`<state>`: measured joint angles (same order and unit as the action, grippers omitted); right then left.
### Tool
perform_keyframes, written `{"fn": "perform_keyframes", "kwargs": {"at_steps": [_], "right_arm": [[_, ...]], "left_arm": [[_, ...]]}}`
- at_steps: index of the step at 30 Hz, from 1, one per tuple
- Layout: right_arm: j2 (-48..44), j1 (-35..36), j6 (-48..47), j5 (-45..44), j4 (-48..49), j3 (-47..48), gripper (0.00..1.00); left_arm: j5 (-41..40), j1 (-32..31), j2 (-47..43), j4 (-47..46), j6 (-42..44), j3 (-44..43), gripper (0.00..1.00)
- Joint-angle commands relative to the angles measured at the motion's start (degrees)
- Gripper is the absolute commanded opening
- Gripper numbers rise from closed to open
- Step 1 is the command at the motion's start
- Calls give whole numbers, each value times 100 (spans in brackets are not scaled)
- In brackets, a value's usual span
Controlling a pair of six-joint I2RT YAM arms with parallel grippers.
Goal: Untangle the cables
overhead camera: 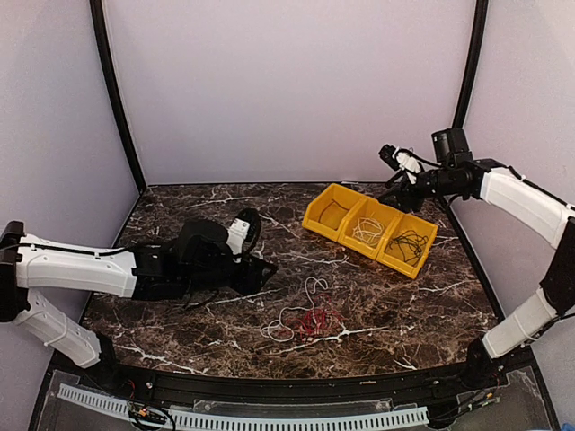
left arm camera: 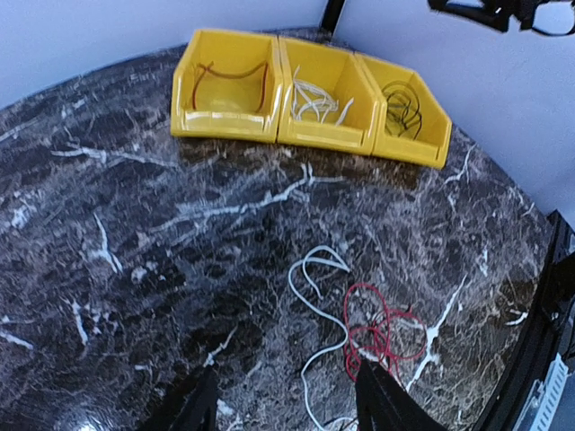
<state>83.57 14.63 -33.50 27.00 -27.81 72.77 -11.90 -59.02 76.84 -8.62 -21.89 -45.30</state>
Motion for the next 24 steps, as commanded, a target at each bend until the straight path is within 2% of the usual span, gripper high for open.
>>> {"fn": "perform_keyframes", "kwargs": {"at_steps": [1,4,9,17,24], "right_arm": [[-43,529,148,993,-270,-403,54],[61,994,147,1051,-183,-732,54],[646,1558,417,1189,182,-1034,57],[2131,1823,825,1291,15,-216,61],[2687,1973,861,1456,-43,159,64]], "left_arm": [[601,13,535,612,-85,-265,53],[971,18,870,678,-87,-357,51],[1032,15,1379,629,-245,-406,55],[1009,14,1611,326,-483,-329,56],[942,14,1524,67,-636,-149,57]]}}
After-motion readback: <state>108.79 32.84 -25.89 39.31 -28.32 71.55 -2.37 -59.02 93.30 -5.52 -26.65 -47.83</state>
